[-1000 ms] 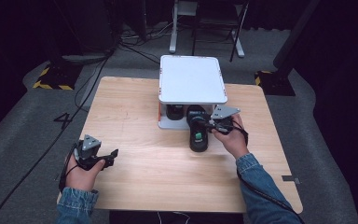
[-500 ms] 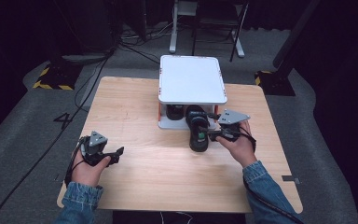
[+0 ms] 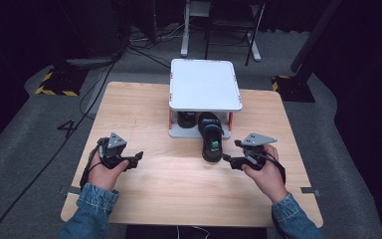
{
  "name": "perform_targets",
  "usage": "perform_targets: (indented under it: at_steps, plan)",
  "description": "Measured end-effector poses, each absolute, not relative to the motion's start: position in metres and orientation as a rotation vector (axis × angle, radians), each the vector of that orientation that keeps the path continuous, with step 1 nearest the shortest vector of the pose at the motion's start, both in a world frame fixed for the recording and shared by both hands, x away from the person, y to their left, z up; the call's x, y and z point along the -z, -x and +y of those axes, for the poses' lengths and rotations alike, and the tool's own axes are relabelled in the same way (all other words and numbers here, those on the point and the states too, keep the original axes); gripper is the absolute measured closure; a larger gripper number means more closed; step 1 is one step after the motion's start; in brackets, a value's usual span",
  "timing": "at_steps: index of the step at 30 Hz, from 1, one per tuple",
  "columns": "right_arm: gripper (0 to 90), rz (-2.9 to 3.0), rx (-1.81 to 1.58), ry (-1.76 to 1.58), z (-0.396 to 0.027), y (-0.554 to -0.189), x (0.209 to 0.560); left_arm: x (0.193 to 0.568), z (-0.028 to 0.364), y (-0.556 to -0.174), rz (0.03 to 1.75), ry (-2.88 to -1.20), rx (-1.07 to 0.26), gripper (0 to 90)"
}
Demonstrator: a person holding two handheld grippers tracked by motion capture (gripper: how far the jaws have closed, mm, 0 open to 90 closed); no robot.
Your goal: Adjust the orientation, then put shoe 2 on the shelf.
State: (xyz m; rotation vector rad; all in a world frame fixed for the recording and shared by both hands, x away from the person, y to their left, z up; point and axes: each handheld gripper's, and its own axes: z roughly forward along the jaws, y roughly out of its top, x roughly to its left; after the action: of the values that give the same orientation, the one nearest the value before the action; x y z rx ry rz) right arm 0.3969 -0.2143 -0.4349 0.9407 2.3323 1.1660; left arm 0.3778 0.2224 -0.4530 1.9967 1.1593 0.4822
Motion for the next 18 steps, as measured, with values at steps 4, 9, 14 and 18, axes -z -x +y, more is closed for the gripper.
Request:
perform_targets:
  at_steps: [4, 9, 14, 18]
  plan:
    - [34.7, 2.409, -1.068, -0.945, -0.208, -0.39, 0.454, 0.454, 0.219, -0.38, 1.154, -2.003, -0.476, 24.9]
    - [29.1, 2.43, -1.018, -0.976, -0.198, -0.393, 0.476, 0.455, 0.219, -0.381, 1.155, -2.002, -0.47, 24.8]
    - [25.8, 2.388, -1.026, -1.0, -0.184, -0.405, 0.494, 0.455, 0.221, -0.381, 1.159, -2.002, -0.473, 24.8]
    - [29.2, 2.323, -1.04, -0.995, -0.179, -0.41, 0.5, 0.455, 0.221, -0.379, 1.157, -2.011, -0.467, 24.5]
